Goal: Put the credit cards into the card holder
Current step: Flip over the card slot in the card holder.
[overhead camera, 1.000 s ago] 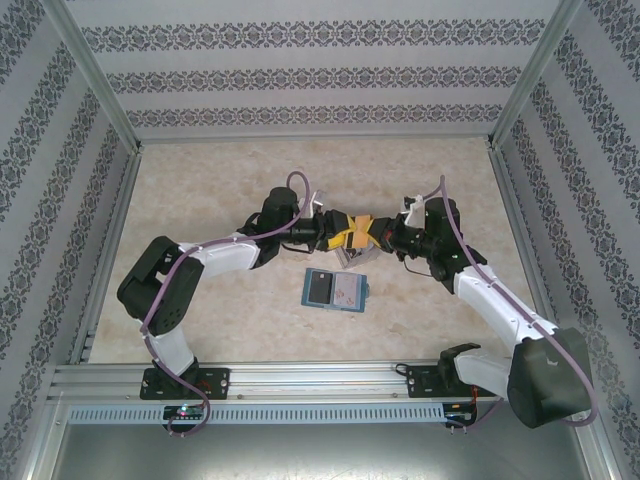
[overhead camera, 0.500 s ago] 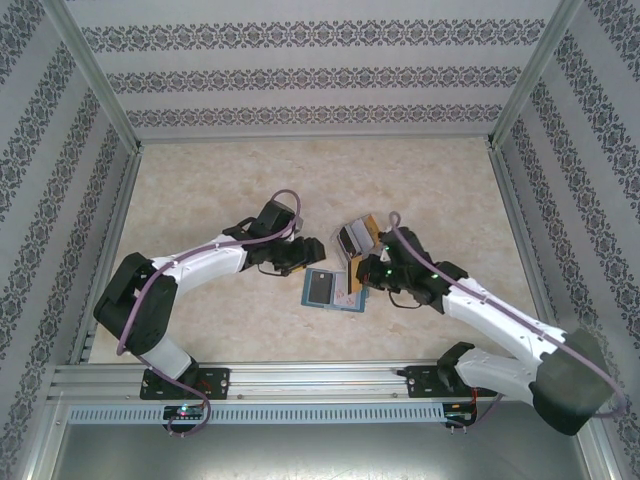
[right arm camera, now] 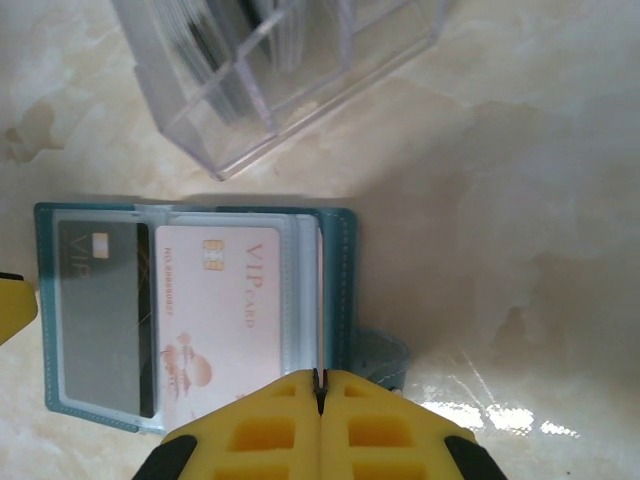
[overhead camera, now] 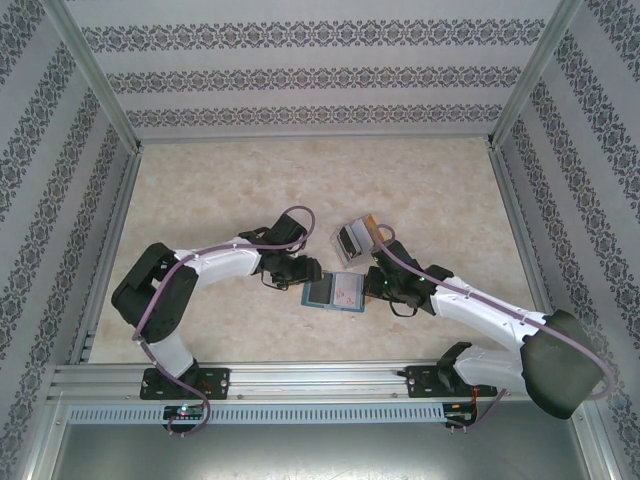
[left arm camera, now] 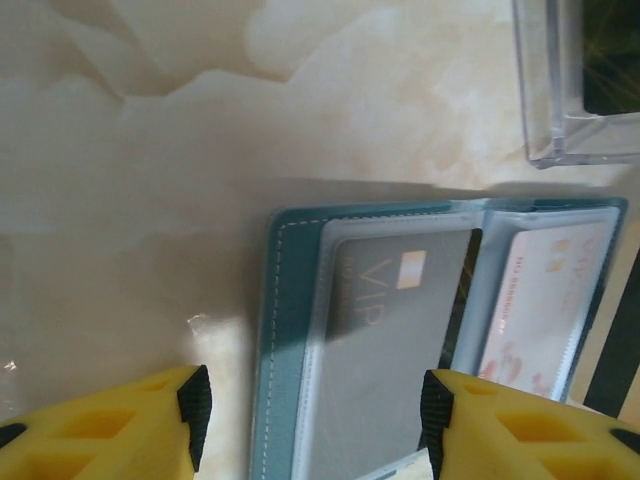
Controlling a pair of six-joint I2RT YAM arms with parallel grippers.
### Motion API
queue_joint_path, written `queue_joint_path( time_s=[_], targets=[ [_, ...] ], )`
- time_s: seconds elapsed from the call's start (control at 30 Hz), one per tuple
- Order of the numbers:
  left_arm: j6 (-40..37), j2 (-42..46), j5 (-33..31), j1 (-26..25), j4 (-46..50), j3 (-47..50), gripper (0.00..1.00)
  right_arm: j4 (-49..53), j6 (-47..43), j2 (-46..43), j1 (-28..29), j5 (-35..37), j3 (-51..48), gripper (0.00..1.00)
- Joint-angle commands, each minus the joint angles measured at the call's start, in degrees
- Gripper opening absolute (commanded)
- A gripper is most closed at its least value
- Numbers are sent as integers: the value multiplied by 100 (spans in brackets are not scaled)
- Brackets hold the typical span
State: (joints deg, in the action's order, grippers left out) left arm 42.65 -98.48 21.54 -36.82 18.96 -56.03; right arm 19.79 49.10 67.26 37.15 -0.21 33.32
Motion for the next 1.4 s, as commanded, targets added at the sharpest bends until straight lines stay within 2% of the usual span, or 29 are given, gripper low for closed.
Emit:
queue_joint_path(
  time_s=[0.0,0.17,0.37,0.5,0.77,1.03,1.37],
  targets=[
    [-127,-126,-109,-124,48,-31,59,-256,-22,86,-50,-77,-104,0],
    [-108,-249,-55,-176,3,-8,52,-410,49,152,-73,-210,-121,0],
    [-45,-277,-53,-220,-50,27,48,-260,138,-70,-69,81,-105,0],
    [-22,-337,-46,-229,-30,-18,44,-302,186,-133,-83,25,-88,0],
    [41,-348,-87,-247,-77,6,43,18,209,-269,-68,424,-100,0],
    [118,-361,-62,-247,-134,9,43,-542,111,-98,-120,-252,-158,0],
    [120,-357,-45,-247,-120,35,43,-655,36,400,-175,-286,-177,0]
  ],
)
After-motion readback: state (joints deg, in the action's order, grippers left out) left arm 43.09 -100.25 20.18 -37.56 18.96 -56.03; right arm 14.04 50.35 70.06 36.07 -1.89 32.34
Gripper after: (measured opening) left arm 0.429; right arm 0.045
